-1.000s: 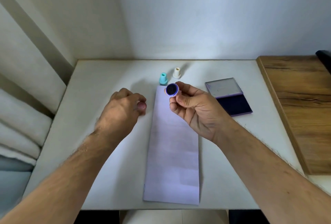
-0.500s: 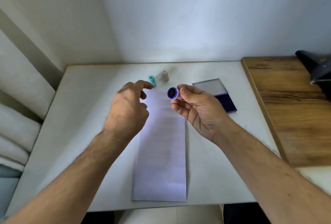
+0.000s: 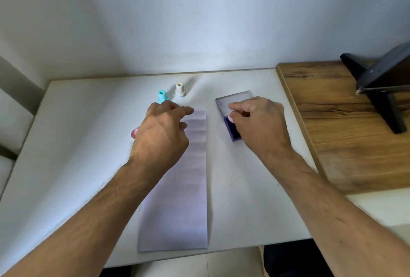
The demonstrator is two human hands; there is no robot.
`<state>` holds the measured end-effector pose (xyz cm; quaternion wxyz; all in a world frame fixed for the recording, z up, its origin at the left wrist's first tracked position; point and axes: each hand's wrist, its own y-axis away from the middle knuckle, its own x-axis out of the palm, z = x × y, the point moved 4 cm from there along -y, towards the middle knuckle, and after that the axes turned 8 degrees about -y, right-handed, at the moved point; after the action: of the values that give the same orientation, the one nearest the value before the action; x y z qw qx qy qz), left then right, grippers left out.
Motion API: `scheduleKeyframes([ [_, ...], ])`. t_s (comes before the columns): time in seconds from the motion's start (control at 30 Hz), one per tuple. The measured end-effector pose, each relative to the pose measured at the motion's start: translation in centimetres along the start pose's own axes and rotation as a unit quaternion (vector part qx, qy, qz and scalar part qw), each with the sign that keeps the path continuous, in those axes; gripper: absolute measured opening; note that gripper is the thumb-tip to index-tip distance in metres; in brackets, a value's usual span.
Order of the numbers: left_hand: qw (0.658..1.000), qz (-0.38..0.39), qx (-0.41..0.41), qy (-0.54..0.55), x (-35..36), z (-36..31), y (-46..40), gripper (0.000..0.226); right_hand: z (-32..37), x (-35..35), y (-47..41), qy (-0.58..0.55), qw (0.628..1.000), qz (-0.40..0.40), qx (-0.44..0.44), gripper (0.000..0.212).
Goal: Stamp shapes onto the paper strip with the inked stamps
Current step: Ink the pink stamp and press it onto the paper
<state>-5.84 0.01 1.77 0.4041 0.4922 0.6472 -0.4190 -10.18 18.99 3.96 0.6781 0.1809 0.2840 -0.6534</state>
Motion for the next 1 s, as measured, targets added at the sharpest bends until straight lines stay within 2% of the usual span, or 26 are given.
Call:
scheduleKeyframes([
  [0.07, 1.0, -0.001, 0.001, -0.002, 0.1, 0.0, 0.0, 0.042, 0.0, 0.3, 0.0, 0.032, 0.999, 0.008, -0.006, 0.025],
  [0.17, 1.0, 0.003, 0.002, -0.002, 0.3, 0.1, -0.2, 0.043, -0.7, 0.2, -0.2, 0.061, 0.997, 0.024, 0.031, 0.032],
  [0.4, 1.0, 0.008, 0.006, -0.009, 0.3, 0.4, -0.5, 0.041, -1.9, 0.6, -0.3, 0.104, 0.991, 0.059, 0.055, 0.022],
  [0.57, 1.0, 0.006, 0.008, -0.01, 0.1, 0.8, -0.5, 0.038, -2.0, 1.1, -0.7, 0.162, 0.978, 0.12, 0.055, 0.015],
  [0.73, 1.0, 0.008, 0.012, -0.016, 0.3, 0.9, -0.4, 0.039, -2.0, 1.0, -0.8, 0.143, 0.978, 0.122, 0.093, 0.02],
  [0.9, 1.0, -0.002, 0.014, -0.028, 0.1, 1.7, -0.5, 0.041, -2.6, 0.8, -1.6, 0.075, 0.977, 0.095, 0.173, 0.012],
  [1.0, 0.999, 0.007, 0.02, -0.041, 0.1, 2.2, -0.7, 0.042, -2.6, 0.9, -2.1, 0.085, 0.966, 0.126, 0.21, 0.014],
])
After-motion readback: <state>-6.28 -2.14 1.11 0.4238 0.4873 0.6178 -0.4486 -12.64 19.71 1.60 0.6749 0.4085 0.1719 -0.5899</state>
